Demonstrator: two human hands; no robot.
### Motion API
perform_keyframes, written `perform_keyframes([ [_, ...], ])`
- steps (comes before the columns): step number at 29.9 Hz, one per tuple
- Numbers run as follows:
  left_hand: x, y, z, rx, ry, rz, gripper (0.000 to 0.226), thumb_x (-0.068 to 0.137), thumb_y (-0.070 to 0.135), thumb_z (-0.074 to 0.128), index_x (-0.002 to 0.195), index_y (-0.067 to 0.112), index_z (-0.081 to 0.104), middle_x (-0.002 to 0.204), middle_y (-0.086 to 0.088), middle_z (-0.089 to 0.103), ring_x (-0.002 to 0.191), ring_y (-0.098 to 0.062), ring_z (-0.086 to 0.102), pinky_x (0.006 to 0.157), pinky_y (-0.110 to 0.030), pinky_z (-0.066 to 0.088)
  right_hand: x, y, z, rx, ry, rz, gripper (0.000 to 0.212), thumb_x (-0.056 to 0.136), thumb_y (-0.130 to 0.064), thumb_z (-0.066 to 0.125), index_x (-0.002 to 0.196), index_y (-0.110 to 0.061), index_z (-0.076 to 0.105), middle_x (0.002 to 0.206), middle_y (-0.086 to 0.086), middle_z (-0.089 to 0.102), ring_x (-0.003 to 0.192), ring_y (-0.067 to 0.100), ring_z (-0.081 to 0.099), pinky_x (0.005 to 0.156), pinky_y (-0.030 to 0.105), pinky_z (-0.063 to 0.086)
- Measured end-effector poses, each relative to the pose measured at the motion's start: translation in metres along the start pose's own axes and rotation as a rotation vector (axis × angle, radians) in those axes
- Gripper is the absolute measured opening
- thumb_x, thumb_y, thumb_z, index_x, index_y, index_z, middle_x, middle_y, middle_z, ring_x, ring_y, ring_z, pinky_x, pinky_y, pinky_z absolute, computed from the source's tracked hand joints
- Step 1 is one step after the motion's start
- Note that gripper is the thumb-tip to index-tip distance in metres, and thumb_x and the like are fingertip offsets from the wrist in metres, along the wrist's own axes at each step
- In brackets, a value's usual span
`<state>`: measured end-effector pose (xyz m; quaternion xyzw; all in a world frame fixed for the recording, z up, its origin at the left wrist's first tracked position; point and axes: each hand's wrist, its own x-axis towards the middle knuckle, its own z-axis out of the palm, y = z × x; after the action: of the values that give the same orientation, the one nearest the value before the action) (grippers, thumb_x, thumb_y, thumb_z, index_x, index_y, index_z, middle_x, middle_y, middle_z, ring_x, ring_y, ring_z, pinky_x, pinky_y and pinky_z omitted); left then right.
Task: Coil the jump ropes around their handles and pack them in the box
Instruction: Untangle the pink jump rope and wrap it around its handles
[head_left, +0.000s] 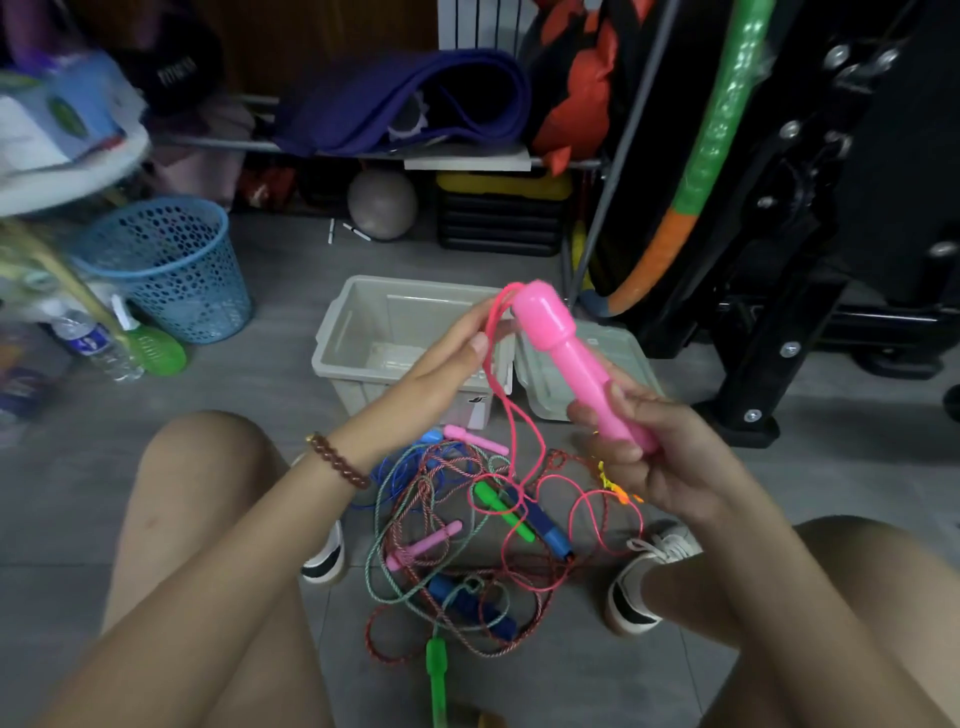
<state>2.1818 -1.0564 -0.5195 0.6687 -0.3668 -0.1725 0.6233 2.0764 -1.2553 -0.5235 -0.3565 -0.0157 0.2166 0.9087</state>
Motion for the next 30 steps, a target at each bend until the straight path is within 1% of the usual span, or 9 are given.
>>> perform_keyframes([
  [2, 0.003, -0.004, 0.012, -0.044, 0.062, 0.021, 0.033, 0.099, 0.022, 0.026, 0.131, 0.028, 0.033, 0.100, -0.003, 0.058, 0.091, -0.005, 0.060, 0.086, -0.018, 0.045, 0.007, 0.004, 0.006, 0.129, -0.083, -0.018, 0.028, 0.101, -0.017, 0.040, 0.123, -0.005, 0.051, 0.097, 0.012, 0.057, 0.062, 0.012, 0.050, 0.048, 0.019, 0.031],
  [4, 0.007, -0.002, 0.030, -0.153, 0.169, -0.022, 0.026, 0.097, 0.024, 0.027, 0.118, 0.024, 0.044, 0.073, -0.004, 0.047, 0.060, -0.007, 0.049, 0.060, -0.019, 0.043, 0.009, 0.004, 0.010, 0.110, -0.002, -0.068, 0.032, 0.103, -0.017, 0.034, 0.119, 0.003, 0.052, 0.101, 0.016, 0.057, 0.064, 0.013, 0.040, 0.053, 0.022, 0.030],
  [8, 0.009, 0.001, 0.062, -0.197, 0.303, -0.273, 0.019, 0.103, 0.023, 0.028, 0.091, 0.022, 0.044, 0.069, -0.005, 0.045, 0.054, -0.013, 0.039, 0.046, -0.019, 0.033, 0.024, 0.013, 0.023, 0.222, 0.040, -0.094, 0.030, 0.097, -0.016, 0.042, 0.126, -0.010, 0.041, 0.088, 0.007, 0.058, 0.052, 0.006, 0.043, 0.042, 0.015, 0.030],
  [12, 0.000, -0.004, 0.061, 0.510, 0.127, -0.323, 0.013, 0.100, 0.026, 0.034, 0.092, 0.016, 0.038, 0.075, -0.009, 0.051, 0.068, -0.027, 0.053, 0.059, -0.036, 0.038, 0.024, 0.006, 0.019, -0.576, 0.592, -0.430, 0.058, 0.087, -0.008, 0.054, 0.140, -0.028, 0.043, 0.076, 0.006, 0.055, 0.047, 0.006, 0.038, 0.039, 0.016, 0.029],
  [15, -0.005, 0.004, 0.057, 0.963, 0.115, -0.157, 0.023, 0.099, 0.034, 0.038, 0.098, 0.013, 0.047, 0.085, -0.014, 0.063, 0.084, -0.036, 0.059, 0.062, -0.035, 0.031, 0.025, 0.005, 0.011, -1.208, 0.738, -0.551, 0.060, 0.084, -0.014, 0.059, 0.139, -0.029, 0.043, 0.083, -0.001, 0.064, 0.062, 0.007, 0.055, 0.057, 0.027, 0.044],
  [18, -0.001, 0.020, 0.041, 1.260, 0.109, -0.014, 0.029, 0.096, 0.041, 0.044, 0.092, 0.015, 0.056, 0.081, -0.008, 0.066, 0.079, -0.031, 0.063, 0.058, -0.030, 0.031, 0.016, 0.001, 0.008, -1.601, 0.847, -0.487, 0.063, 0.088, -0.011, 0.061, 0.142, -0.036, 0.038, 0.098, 0.007, 0.069, 0.088, 0.027, 0.065, 0.069, 0.037, 0.046],
  [21, -0.005, 0.026, 0.027, 1.342, 0.097, 0.287, 0.030, 0.084, 0.034, 0.052, 0.066, 0.012, 0.062, 0.052, -0.004, 0.059, 0.043, -0.025, 0.058, 0.041, -0.020, 0.029, 0.012, 0.001, 0.012, -1.850, 0.780, -0.328, 0.067, 0.088, -0.015, 0.060, 0.141, -0.046, 0.032, 0.108, 0.014, 0.068, 0.099, 0.037, 0.061, 0.071, 0.041, 0.046],
  [26, -0.012, 0.015, 0.009, 1.308, -0.058, 0.493, 0.031, 0.086, 0.035, 0.046, 0.071, 0.014, 0.065, 0.063, -0.001, 0.060, 0.057, -0.023, 0.061, 0.047, -0.024, 0.042, 0.006, 0.009, 0.012, -2.063, 0.481, -0.088, 0.065, 0.091, -0.025, 0.055, 0.139, -0.055, 0.022, 0.116, 0.006, 0.067, 0.105, 0.031, 0.059, 0.074, 0.033, 0.044],
  [30, -0.013, 0.013, -0.002, 1.133, -0.158, 0.415, 0.035, 0.087, 0.043, 0.045, 0.076, 0.015, 0.064, 0.069, 0.002, 0.059, 0.065, -0.023, 0.060, 0.060, -0.030, 0.047, 0.005, 0.013, 0.011, -1.981, 0.218, -0.011, 0.065, 0.089, -0.026, 0.061, 0.139, -0.054, 0.030, 0.118, 0.000, 0.066, 0.107, 0.025, 0.059, 0.081, 0.039, 0.049],
])
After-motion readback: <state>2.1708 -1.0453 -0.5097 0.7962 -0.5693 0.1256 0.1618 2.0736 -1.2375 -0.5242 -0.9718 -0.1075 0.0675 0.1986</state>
